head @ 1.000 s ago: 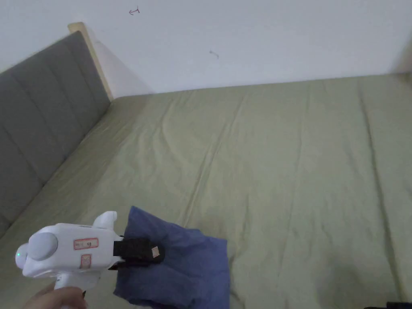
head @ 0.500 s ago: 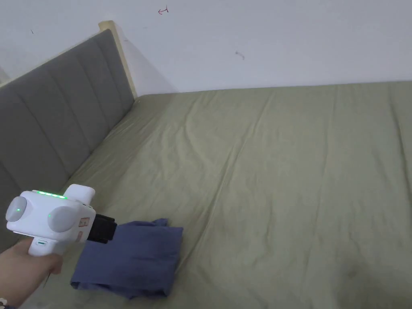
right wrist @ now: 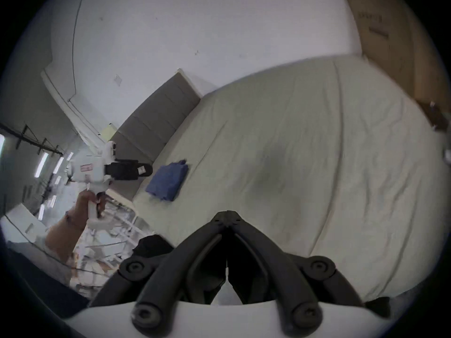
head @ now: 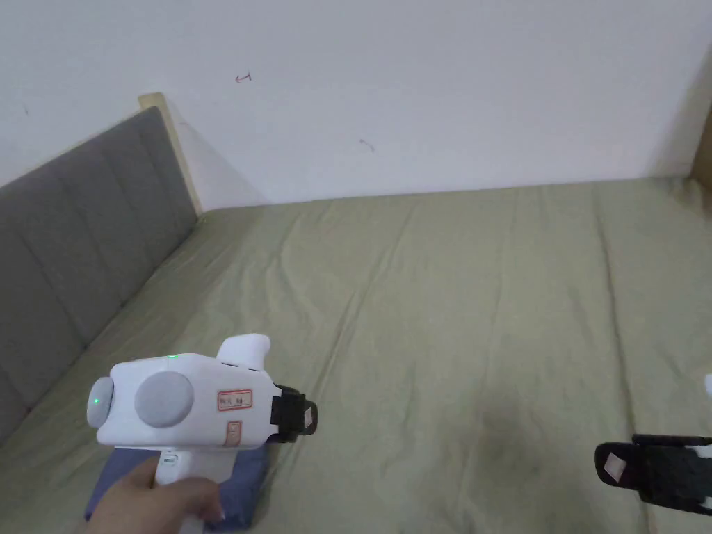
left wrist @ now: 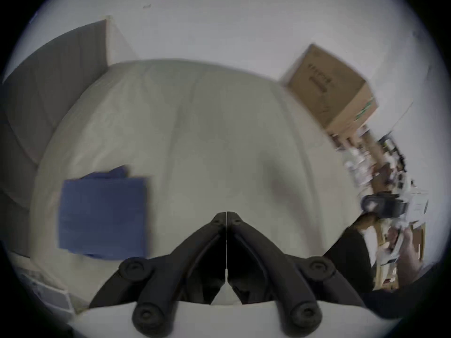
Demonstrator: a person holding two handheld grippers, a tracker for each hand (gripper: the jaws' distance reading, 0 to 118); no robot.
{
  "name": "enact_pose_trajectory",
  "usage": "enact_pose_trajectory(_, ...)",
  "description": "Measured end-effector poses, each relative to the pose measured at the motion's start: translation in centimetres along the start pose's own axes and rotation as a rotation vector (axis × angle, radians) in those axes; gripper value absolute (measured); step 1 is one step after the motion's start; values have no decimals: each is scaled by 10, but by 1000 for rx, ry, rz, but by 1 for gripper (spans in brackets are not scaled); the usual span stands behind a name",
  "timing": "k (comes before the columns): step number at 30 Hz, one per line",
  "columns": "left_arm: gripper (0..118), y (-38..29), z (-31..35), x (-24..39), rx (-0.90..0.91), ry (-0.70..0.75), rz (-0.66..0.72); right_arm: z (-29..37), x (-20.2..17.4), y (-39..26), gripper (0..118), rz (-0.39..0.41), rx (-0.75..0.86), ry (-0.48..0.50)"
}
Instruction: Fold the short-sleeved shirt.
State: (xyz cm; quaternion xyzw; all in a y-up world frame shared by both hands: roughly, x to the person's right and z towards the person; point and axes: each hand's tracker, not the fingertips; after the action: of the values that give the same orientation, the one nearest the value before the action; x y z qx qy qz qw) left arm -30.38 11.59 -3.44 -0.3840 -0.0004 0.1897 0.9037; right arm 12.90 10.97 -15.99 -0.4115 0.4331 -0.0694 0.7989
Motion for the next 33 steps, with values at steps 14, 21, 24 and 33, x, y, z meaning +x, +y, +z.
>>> enact_pose_trajectory(14,0,-5,38,154,709,245,-199,49,-48,56,0,239,613,-353)
enact_pose_trajectory(21,7,-14,45,168,837,381,-320,35,-50,63,16,299,697,-449)
enact_pose_trajectory(24,66,-15,46,172,843,357,-300,33,-48,63,89,274,721,-479)
enact_pose_trajectory(33,118,-1,49,171,851,306,-228,41,-49,55,118,299,763,-489)
